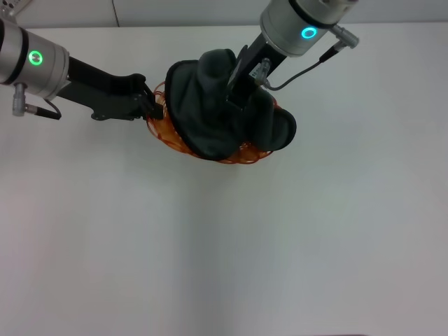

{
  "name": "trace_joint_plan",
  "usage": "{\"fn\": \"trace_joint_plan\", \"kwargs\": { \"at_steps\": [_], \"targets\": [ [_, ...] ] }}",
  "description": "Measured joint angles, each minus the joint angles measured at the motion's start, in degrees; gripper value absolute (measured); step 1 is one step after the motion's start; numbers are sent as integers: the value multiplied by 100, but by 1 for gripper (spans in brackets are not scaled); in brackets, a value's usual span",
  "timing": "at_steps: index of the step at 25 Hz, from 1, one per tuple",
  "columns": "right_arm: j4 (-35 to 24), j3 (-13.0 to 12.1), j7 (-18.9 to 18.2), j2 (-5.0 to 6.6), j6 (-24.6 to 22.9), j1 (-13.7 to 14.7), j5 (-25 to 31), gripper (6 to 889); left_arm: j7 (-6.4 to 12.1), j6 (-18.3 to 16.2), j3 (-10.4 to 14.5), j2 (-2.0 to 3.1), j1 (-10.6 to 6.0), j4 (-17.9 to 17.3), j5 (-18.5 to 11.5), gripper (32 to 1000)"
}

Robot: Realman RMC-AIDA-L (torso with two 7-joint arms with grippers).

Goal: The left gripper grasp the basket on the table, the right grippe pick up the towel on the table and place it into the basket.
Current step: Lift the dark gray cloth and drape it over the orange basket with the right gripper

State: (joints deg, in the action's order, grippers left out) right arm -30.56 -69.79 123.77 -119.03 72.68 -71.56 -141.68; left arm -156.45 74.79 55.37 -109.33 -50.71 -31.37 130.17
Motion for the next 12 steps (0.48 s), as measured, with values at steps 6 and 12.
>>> {"fn": "trace_joint_plan", "kwargs": {
  "at_steps": [6, 12],
  "targets": [
    [-23, 0, -65, 13, 71, -7, 132, 561, 7, 0, 0, 0, 0, 0, 0, 82],
    [-89, 0, -97, 13, 87, 7, 132, 857, 18, 0, 0, 0, 17, 1, 0, 81]
  ]
}}
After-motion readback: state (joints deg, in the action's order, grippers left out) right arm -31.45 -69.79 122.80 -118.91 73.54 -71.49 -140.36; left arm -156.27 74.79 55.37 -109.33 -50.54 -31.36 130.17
